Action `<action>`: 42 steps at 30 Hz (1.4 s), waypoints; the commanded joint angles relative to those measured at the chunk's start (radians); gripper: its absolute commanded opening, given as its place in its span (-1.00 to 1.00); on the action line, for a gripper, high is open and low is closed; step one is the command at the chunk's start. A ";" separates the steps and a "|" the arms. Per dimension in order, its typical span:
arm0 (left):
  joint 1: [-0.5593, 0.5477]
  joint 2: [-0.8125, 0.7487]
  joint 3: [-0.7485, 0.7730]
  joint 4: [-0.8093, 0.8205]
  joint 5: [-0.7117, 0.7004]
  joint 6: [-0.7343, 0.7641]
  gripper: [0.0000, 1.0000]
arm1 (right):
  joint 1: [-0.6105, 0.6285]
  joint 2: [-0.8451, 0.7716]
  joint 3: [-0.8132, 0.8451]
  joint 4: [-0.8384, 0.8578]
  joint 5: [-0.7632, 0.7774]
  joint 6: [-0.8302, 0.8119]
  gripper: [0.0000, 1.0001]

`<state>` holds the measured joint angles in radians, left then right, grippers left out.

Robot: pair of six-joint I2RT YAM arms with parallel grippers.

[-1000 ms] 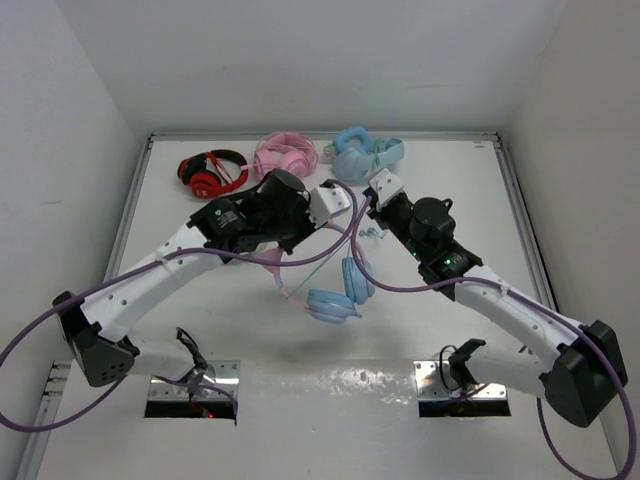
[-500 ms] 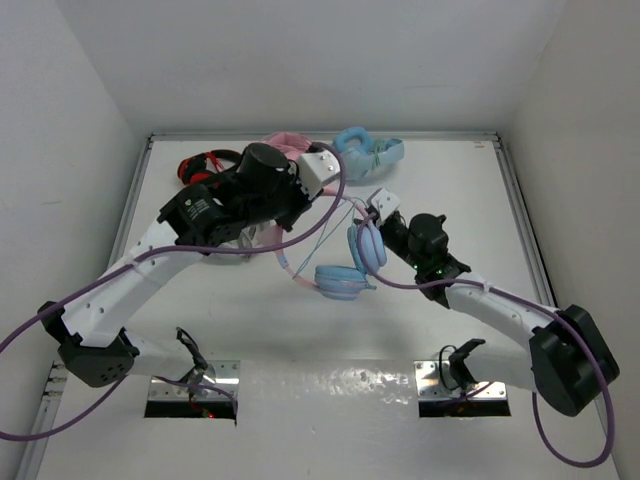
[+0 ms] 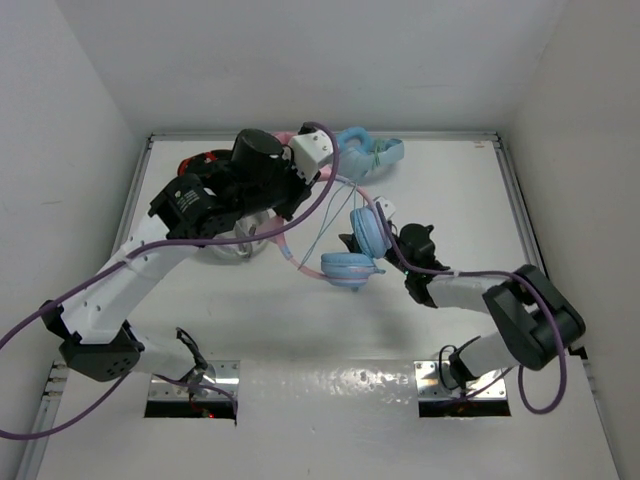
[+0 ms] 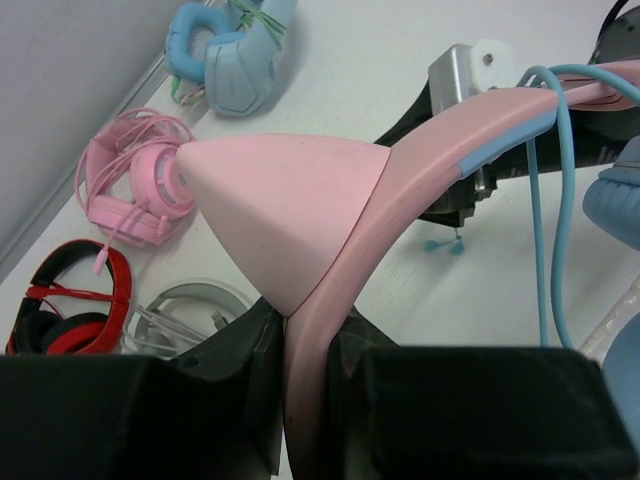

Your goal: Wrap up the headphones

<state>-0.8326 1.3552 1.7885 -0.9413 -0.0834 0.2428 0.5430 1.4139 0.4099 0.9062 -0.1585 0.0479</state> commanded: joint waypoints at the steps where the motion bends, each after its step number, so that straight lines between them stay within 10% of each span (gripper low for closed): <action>1: -0.010 -0.019 0.089 0.131 0.017 -0.099 -1.00 | -0.002 0.098 0.014 0.138 0.034 0.053 0.25; 6: -0.008 -0.013 0.146 0.139 -0.047 -0.157 -1.00 | 0.000 0.200 -0.049 0.328 0.059 0.161 0.03; 10: -0.002 0.002 0.164 0.139 -0.081 -0.201 -1.00 | 0.000 0.258 -0.068 0.431 0.080 0.260 -1.00; 22: 0.208 0.008 0.229 0.194 0.091 -0.387 -1.00 | 0.018 0.205 -0.229 0.678 0.076 0.419 -1.00; 34: 0.303 0.036 0.207 0.254 -0.009 -0.468 -1.00 | 0.382 0.000 -0.022 -0.114 0.264 0.038 -1.00; 42: 0.424 0.096 0.155 0.390 -0.211 -0.387 -1.00 | 0.560 0.054 0.021 -0.185 0.324 -0.017 -1.00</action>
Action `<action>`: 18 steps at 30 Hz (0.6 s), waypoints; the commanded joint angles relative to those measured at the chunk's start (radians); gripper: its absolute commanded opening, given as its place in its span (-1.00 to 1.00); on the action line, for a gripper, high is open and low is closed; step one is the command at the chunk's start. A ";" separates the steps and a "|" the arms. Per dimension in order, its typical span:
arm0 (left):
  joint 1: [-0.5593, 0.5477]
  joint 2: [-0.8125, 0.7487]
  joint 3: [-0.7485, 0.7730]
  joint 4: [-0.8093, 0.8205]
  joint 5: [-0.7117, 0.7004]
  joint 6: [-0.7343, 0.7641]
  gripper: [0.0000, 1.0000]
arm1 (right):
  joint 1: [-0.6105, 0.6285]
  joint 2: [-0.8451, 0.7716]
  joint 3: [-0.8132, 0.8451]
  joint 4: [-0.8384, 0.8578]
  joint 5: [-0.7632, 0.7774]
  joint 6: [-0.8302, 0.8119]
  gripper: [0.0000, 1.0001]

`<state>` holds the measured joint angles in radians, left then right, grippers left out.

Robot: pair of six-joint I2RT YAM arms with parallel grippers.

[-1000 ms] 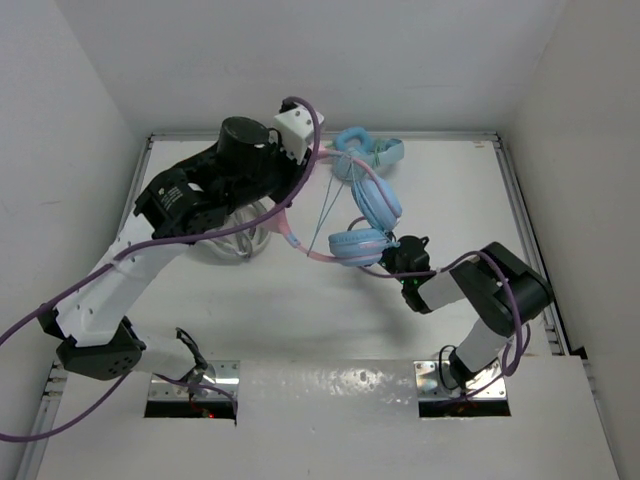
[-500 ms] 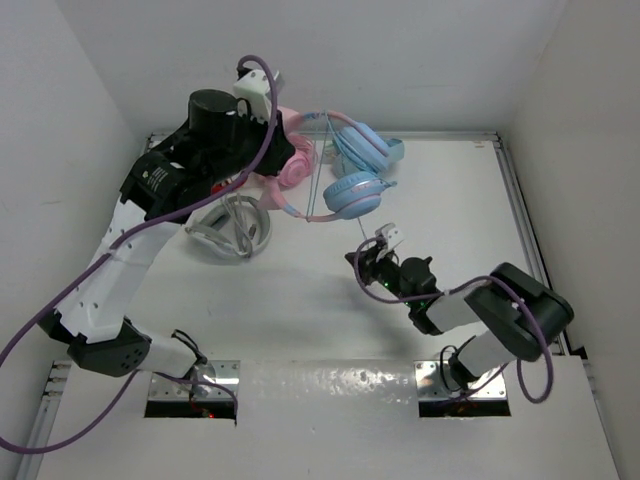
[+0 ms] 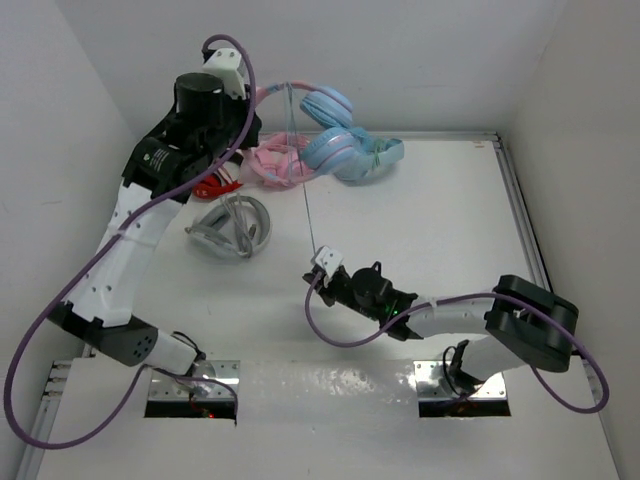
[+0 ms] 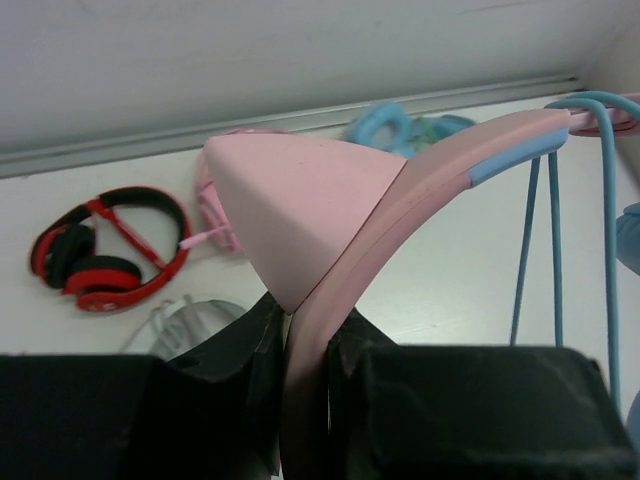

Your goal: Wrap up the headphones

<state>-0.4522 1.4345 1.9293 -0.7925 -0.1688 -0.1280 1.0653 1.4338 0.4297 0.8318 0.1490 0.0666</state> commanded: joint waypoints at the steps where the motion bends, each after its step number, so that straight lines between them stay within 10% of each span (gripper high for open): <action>1: 0.058 0.027 0.022 0.260 -0.150 0.002 -1.00 | 0.059 0.054 0.000 -0.112 0.020 -0.037 -1.00; 18: 0.089 0.143 -0.158 0.427 -0.251 0.051 -1.00 | 0.237 0.133 0.268 -0.272 0.034 -0.116 -1.00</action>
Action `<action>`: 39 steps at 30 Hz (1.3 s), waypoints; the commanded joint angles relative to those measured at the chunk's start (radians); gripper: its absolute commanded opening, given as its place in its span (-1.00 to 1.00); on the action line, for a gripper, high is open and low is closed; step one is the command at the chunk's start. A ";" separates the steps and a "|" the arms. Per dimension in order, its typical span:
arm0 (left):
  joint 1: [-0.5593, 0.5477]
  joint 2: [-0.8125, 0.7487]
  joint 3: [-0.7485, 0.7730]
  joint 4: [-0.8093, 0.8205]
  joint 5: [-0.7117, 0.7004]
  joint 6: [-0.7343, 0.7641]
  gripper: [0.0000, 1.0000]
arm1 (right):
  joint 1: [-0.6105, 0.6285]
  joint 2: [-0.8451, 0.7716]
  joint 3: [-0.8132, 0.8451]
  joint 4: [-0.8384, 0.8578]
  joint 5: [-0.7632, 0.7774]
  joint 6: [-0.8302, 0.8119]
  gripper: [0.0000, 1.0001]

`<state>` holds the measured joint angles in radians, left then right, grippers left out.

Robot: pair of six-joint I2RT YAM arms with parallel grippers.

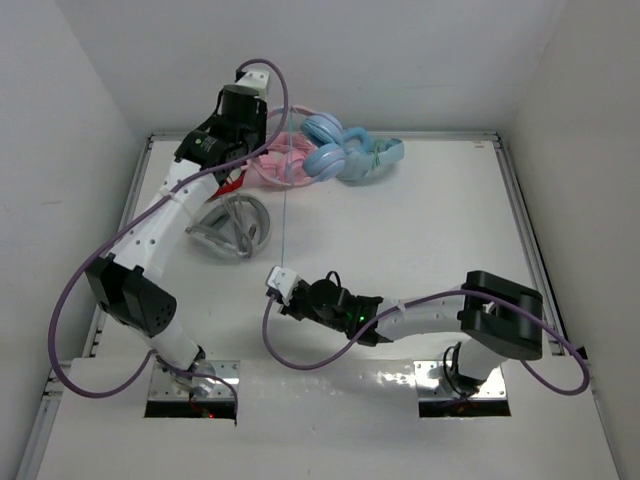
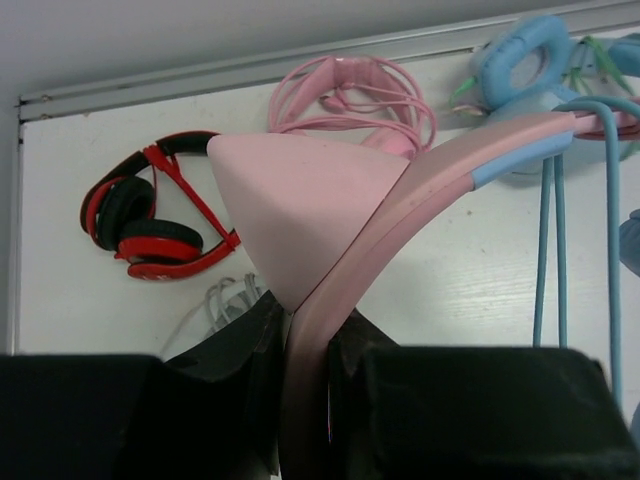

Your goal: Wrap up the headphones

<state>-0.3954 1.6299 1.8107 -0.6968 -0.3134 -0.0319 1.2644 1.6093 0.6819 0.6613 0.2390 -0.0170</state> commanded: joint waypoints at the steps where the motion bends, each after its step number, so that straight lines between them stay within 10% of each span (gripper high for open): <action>1: 0.030 -0.059 -0.069 0.353 -0.130 -0.008 -1.00 | 0.038 -0.066 0.016 -0.127 -0.055 -0.043 -1.00; 8: 0.030 -0.085 -0.310 0.577 -0.254 0.237 -1.00 | 0.038 -0.304 0.060 -0.353 -0.033 -0.075 -1.00; 18: -0.169 -0.197 -0.619 0.583 -0.043 0.556 -1.00 | -0.153 -0.333 0.398 -0.704 0.353 -0.327 -1.00; 39: -0.323 -0.323 -0.642 0.238 0.309 0.469 -1.00 | -0.621 -0.292 0.312 -0.467 0.099 -0.259 -1.00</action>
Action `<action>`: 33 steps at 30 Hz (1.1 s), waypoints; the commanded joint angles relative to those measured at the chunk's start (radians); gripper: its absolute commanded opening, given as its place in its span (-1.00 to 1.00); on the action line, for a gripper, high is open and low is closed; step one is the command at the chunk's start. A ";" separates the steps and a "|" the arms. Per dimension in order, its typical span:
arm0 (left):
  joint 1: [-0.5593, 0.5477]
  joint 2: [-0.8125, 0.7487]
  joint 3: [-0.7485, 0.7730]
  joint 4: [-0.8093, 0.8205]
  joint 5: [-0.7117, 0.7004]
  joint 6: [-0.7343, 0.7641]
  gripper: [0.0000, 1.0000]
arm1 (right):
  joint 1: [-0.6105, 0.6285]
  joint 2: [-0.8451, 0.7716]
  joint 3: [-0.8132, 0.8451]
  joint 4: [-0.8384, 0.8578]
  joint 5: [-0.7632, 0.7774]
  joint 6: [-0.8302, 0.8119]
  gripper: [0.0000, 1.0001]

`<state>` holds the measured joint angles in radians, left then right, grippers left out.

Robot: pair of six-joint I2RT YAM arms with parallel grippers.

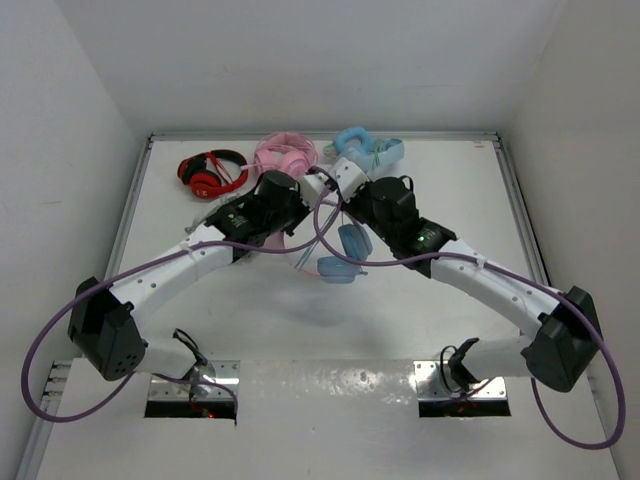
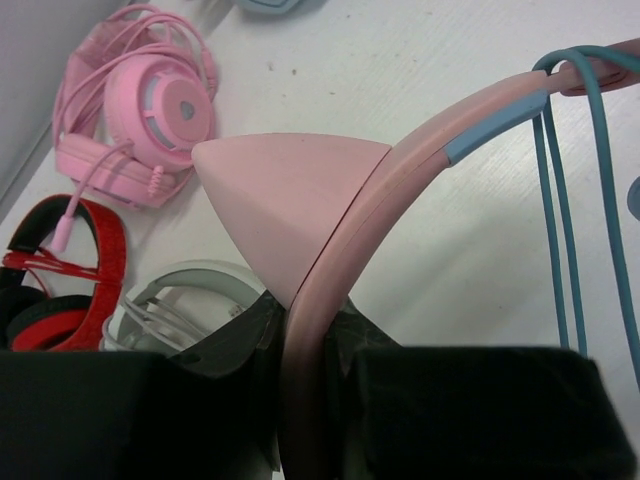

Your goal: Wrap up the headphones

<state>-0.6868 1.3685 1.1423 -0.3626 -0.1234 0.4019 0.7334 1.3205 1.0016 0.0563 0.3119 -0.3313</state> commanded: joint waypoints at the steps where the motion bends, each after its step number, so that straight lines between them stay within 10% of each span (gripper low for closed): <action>1: -0.031 -0.077 0.045 -0.105 0.151 0.029 -1.00 | -0.106 -0.003 -0.017 0.145 -0.020 0.069 -1.00; 18: -0.030 -0.132 0.151 -0.199 0.246 -0.017 -1.00 | -0.172 -0.093 -0.257 0.295 -0.241 0.123 -0.97; 33: -0.030 -0.121 0.201 -0.219 0.288 -0.038 -1.00 | -0.177 -0.118 -0.371 0.272 -0.336 0.135 0.26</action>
<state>-0.7074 1.2976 1.2648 -0.6182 0.1017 0.3939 0.5587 1.1999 0.6445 0.3252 -0.0109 -0.2153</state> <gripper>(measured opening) 0.146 0.612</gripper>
